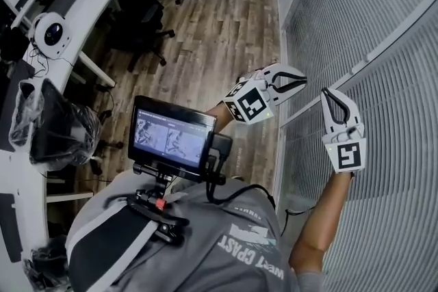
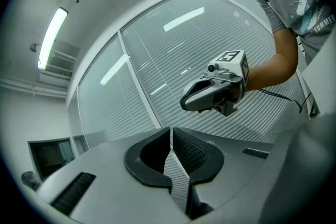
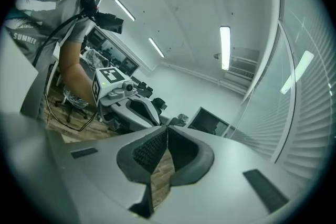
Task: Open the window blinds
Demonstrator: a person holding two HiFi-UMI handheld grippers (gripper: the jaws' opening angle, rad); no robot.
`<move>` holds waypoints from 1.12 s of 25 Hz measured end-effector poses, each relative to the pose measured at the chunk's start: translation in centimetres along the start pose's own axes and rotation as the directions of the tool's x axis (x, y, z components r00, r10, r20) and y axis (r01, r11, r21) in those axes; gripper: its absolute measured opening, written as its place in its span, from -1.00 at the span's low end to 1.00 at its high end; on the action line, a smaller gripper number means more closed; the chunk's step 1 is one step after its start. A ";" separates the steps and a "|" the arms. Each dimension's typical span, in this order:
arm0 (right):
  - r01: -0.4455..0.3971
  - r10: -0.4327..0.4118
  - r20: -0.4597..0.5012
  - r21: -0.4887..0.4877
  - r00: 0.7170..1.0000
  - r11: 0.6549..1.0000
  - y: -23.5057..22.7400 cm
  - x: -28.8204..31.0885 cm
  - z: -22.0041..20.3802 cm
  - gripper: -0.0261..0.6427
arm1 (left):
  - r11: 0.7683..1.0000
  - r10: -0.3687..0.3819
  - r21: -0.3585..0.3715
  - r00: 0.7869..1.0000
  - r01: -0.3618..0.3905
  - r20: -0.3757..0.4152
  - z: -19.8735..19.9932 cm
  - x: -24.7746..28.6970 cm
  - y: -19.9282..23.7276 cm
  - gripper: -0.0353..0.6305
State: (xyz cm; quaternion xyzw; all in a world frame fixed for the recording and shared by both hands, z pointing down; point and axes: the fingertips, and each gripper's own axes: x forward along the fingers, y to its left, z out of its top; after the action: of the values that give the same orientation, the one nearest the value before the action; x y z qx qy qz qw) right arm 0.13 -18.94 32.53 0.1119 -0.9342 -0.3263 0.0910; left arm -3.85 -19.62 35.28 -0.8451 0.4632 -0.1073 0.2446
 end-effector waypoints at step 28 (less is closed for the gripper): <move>0.289 -0.281 -0.203 0.011 0.938 0.957 -13.5 0.9 -11.6 -0.91 | 0.956 -0.294 0.051 0.941 0.290 0.169 -3.9 25.2 6.2 -0.82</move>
State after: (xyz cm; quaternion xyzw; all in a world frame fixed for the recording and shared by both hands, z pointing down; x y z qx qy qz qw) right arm 4.14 -36.27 32.99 0.2799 -0.9006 -0.3044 0.1336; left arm 3.78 -44.70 34.31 -0.9073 0.3082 -0.0737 0.2764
